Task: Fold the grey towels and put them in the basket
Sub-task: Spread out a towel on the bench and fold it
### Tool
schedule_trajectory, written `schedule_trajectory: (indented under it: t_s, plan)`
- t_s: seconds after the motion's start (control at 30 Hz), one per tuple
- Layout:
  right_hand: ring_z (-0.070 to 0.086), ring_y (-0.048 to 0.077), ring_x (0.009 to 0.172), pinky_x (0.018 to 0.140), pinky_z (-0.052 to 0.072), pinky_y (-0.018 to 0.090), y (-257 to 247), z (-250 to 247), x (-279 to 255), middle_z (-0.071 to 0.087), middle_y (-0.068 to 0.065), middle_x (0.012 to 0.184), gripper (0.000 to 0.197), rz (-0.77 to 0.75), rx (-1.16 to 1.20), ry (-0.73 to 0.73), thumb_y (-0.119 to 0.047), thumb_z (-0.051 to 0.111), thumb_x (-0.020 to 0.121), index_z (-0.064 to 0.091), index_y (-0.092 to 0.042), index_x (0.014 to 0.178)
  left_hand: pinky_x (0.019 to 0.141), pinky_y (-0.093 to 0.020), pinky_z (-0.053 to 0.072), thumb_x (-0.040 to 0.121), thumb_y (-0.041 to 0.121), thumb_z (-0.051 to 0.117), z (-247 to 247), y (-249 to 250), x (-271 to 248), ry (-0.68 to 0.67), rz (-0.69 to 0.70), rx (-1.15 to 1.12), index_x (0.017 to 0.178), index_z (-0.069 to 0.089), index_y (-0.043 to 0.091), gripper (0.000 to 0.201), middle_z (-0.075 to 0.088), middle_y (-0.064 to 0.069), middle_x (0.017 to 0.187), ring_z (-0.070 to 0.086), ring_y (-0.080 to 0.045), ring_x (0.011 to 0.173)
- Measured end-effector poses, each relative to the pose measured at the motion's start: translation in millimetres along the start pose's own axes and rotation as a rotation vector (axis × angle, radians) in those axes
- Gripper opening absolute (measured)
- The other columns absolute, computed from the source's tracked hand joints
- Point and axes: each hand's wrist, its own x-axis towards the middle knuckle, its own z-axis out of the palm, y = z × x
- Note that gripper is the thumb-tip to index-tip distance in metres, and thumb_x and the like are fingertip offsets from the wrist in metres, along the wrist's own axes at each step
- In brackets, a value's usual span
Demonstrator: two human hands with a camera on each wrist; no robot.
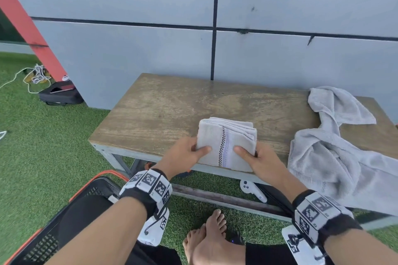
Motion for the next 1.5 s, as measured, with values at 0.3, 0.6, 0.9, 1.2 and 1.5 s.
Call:
schedule_trajectory:
  t_s: [0.3,0.6,0.9,1.2,1.5]
  plan:
    - [0.053,0.008,0.062,0.055,0.040,0.020,-11.4,-0.8,22.9,0.060,-0.006,0.075,0.012,0.125,-0.005,0.039,-0.024,0.060,0.099,0.056,-0.020,0.088,0.072,-0.038,0.059,0.100,0.048,0.049,13.8,-5.1,40.9,0.171,-0.076,0.003,0.100,0.069,0.018,0.036,0.075,-0.001,0.090,0.071,-0.018,0.079]
    - [0.036,0.015,0.051,0.049,0.027,0.027,-0.1,4.0,42.0,0.040,0.000,0.058,0.037,0.297,-0.083,0.192,-0.022,0.057,0.097,0.038,-0.015,0.066,0.074,-0.040,0.055,0.102,0.052,0.041,33.5,0.4,68.7,0.266,-0.139,0.358,0.091,0.058,0.018,0.039,0.064,0.001,0.081,0.063,-0.023,0.078]
    - [0.065,0.023,0.087,0.068,0.052,0.035,3.1,4.8,48.0,0.067,0.006,0.097,0.022,0.363,-0.029,0.261,-0.029,0.052,0.101,0.062,-0.010,0.105,0.069,-0.039,0.052,0.101,0.064,0.028,40.7,-1.2,78.8,0.311,-0.170,0.417,0.071,0.040,0.021,0.053,0.058,-0.001,0.071,0.059,-0.024,0.068]
    - [0.056,0.016,0.066,0.054,0.040,0.028,5.3,4.1,52.5,0.059,0.001,0.077,0.025,0.419,0.002,0.279,-0.028,0.049,0.103,0.057,-0.015,0.084,0.067,-0.038,0.050,0.102,0.061,0.028,38.8,10.1,87.7,0.332,-0.156,0.515,0.073,0.041,0.021,0.051,0.062,-0.003,0.078,0.061,-0.027,0.072]
    - [0.058,0.016,0.065,0.049,0.042,0.026,1.0,0.6,51.7,0.062,0.005,0.080,0.021,0.454,0.040,0.287,-0.029,0.053,0.100,0.057,-0.009,0.094,0.065,-0.038,0.049,0.104,0.052,0.034,34.8,11.4,90.2,0.321,-0.200,0.421,0.090,0.047,0.019,0.038,0.064,-0.006,0.088,0.061,-0.027,0.076]
